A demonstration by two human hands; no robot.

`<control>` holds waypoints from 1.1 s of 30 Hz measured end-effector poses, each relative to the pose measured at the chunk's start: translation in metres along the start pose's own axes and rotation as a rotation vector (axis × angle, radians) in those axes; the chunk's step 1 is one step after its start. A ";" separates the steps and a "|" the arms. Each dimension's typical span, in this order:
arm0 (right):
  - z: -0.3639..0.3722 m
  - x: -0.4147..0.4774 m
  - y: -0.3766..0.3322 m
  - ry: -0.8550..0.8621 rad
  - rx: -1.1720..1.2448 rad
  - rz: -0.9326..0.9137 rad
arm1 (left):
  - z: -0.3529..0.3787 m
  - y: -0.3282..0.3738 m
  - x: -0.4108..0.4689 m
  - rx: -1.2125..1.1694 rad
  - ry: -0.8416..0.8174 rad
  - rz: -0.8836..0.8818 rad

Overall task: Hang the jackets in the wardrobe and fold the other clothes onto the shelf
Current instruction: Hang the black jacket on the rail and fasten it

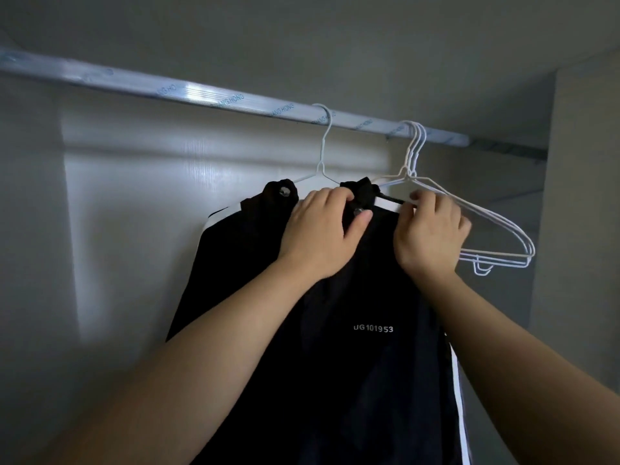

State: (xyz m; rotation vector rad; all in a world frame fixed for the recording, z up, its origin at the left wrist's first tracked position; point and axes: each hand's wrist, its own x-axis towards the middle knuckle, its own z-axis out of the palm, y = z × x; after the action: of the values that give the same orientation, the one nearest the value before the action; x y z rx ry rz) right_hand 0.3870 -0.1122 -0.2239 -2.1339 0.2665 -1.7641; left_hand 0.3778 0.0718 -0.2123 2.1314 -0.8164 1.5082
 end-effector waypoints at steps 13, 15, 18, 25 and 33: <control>-0.019 -0.019 0.043 -0.235 0.430 0.155 | 0.010 0.018 0.065 -0.098 -0.268 -0.500; -0.023 -0.017 0.045 -0.215 0.413 0.175 | 0.007 0.020 0.072 -0.184 -0.186 -0.527; -0.030 -0.011 0.048 -0.245 0.411 0.185 | 0.002 0.021 0.084 -0.251 -0.100 -0.600; -0.042 -0.011 0.053 -0.308 0.522 0.244 | 0.002 0.015 0.089 -0.063 -0.152 -0.659; -0.058 0.013 0.020 -0.271 0.176 0.100 | -0.037 -0.006 0.085 -0.649 -0.411 -0.624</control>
State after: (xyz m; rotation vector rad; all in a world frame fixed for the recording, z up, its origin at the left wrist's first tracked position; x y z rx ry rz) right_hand 0.3351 -0.1437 -0.2106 -2.1589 0.1378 -1.3699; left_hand 0.3769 0.0794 -0.1196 1.9256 -0.5676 0.4156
